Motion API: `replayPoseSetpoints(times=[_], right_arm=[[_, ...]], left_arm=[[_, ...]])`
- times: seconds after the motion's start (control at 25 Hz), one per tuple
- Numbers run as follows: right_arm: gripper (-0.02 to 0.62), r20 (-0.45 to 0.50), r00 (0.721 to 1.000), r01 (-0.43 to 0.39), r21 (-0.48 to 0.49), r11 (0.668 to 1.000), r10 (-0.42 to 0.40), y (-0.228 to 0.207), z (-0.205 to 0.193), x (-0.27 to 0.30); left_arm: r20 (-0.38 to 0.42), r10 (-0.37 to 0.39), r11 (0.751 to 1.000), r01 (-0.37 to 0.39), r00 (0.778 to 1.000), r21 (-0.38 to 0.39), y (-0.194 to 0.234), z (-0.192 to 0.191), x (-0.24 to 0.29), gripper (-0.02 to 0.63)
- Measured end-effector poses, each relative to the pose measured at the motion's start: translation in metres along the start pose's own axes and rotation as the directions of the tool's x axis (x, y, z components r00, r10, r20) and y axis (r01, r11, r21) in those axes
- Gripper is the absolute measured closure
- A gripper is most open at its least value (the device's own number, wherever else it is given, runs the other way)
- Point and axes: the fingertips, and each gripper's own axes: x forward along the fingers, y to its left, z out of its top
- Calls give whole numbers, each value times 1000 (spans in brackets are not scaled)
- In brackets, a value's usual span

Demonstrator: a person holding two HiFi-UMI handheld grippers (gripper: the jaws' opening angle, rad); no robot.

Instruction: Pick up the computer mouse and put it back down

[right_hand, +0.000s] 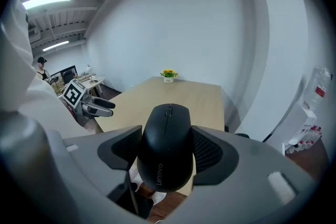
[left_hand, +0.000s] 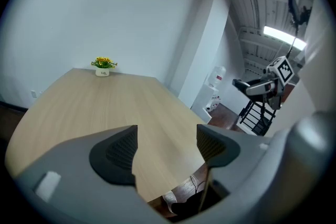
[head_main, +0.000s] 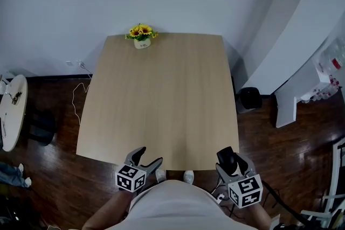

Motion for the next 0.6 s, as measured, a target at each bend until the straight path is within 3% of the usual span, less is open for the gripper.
replayPoseSetpoints(times=[0.6], right_arm=[[298,21,1000,7,17,1000,-7,-2,-9,-7]], left_arm=[[27,31,999,-32,999,28,-8,1,-9,264]])
